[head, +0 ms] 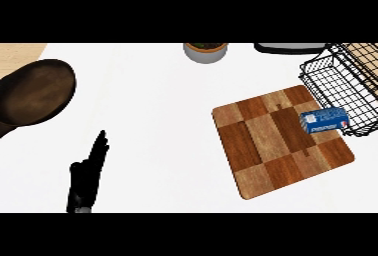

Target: Pick the croissant from the cutting board and place it in the tiered basket

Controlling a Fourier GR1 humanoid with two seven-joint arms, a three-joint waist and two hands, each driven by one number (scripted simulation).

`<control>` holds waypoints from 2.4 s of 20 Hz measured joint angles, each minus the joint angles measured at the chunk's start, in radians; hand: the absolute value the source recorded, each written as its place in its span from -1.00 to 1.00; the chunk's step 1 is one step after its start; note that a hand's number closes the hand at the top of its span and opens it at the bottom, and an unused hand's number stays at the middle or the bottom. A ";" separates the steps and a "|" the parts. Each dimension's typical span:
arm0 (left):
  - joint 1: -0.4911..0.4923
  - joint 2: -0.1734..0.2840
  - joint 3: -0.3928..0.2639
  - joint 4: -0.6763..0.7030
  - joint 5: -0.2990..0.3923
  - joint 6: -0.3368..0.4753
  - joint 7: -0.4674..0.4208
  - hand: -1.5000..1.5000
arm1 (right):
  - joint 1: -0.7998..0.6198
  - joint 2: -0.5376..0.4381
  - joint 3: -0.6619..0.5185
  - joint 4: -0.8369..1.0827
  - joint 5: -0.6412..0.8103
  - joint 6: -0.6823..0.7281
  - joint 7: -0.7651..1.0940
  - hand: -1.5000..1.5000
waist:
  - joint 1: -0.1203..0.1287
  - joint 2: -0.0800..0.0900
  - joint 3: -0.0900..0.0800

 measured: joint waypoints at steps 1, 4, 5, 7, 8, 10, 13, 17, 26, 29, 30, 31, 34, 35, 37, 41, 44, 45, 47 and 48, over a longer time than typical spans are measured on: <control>0.002 0.002 0.001 -0.010 0.000 -0.001 0.007 0.00 | -0.005 -0.002 -0.003 0.040 -0.002 -0.019 -0.017 1.00 | -0.001 0.000 0.000; -0.019 -0.002 0.008 0.008 -0.003 -0.001 0.009 0.00 | -0.053 -0.016 0.010 0.178 -0.003 -0.068 -0.063 1.00 | -0.001 0.000 0.000; -0.016 -0.002 0.014 0.024 0.000 -0.006 -0.009 0.00 | -0.052 -0.011 0.013 0.210 -0.003 -0.094 -0.080 1.00 | -0.002 0.000 0.000; -0.011 -0.007 0.005 0.009 -0.009 -0.001 0.004 0.00 | -0.071 -0.019 0.020 0.301 -0.004 -0.136 -0.128 1.00 | 0.000 0.000 0.000; -0.015 -0.006 0.008 0.016 -0.010 -0.002 0.001 0.00 | -0.081 -0.025 0.020 0.348 -0.005 -0.158 -0.152 1.00 | 0.000 0.001 0.000; -0.010 0.001 0.017 0.019 -0.005 -0.012 -0.010 0.00 | -0.098 -0.028 0.028 0.425 -0.001 -0.192 -0.179 1.00 | 0.000 0.001 0.001; -0.020 -0.017 0.013 0.040 -0.015 -0.001 -0.023 0.00 | -0.143 -0.034 0.041 0.561 0.017 -0.251 -0.211 1.00 | 0.003 0.002 0.001; -0.026 -0.013 0.015 0.029 -0.019 -0.005 -0.010 0.00 | -0.194 -0.026 0.046 0.733 0.042 -0.357 -0.237 1.00 | 0.006 0.003 0.001; -0.040 -0.015 0.024 0.031 -0.018 -0.010 -0.001 0.00 | -0.242 0.008 -0.089 0.948 -0.096 -0.560 -0.377 -1.00 | 0.008 0.006 0.002; -0.030 -0.027 0.008 0.026 -0.026 -0.009 -0.001 0.00 | -0.254 0.022 -0.145 0.982 -0.167 -0.620 -0.449 -1.00 | 0.010 0.006 0.003; -0.031 -0.028 0.006 0.024 -0.028 -0.008 0.001 0.00 | -0.254 0.031 -0.164 0.990 -0.191 -0.646 -0.479 -1.00 | 0.011 0.006 0.003; -0.033 -0.023 0.014 0.030 -0.022 -0.014 -0.005 0.00 | -0.262 0.027 -0.184 0.997 -0.216 -0.661 -0.504 -1.00 | 0.011 0.007 0.003; -0.034 -0.025 0.014 0.035 -0.025 -0.013 -0.005 0.00 | -0.274 0.035 -0.236 1.004 -0.287 -0.711 -0.583 -1.00 | 0.010 0.006 0.003; -0.031 -0.023 0.015 0.029 -0.025 -0.014 -0.006 0.00 | -0.279 0.039 -0.248 1.000 -0.306 -0.729 -0.603 -1.00 | 0.009 0.005 0.003; -0.020 -0.015 0.019 0.002 -0.017 -0.020 0.011 0.00 | -0.272 0.028 -0.270 0.986 -0.334 -0.768 -0.654 -1.00 | 0.007 0.004 0.003; -0.026 -0.023 0.021 0.003 -0.026 -0.003 0.024 0.00 | -0.246 0.005 -0.290 0.922 -0.338 -0.876 -0.665 -1.00 | -0.009 -0.001 0.001; -0.016 -0.010 0.041 0.013 -0.015 -0.011 0.013 0.00 | -0.196 -0.030 -0.309 0.860 -0.327 -0.928 -0.616 -1.00 | -0.024 -0.007 -0.001; -0.010 -0.014 0.040 0.015 -0.017 -0.006 0.010 0.00 | -0.177 -0.036 -0.314 0.830 -0.325 -0.935 -0.588 -1.00 | -0.029 -0.009 -0.001; 0.001 -0.016 0.041 0.005 -0.019 0.000 0.014 0.00 | -0.118 -0.045 -0.330 0.755 -0.331 -0.932 -0.546 -1.00 | -0.040 -0.013 -0.001; -0.004 -0.011 0.049 0.012 -0.014 -0.004 0.011 0.00 | -0.088 -0.044 -0.340 0.710 -0.340 -0.925 -0.524 -1.00 | -0.047 -0.015 -0.002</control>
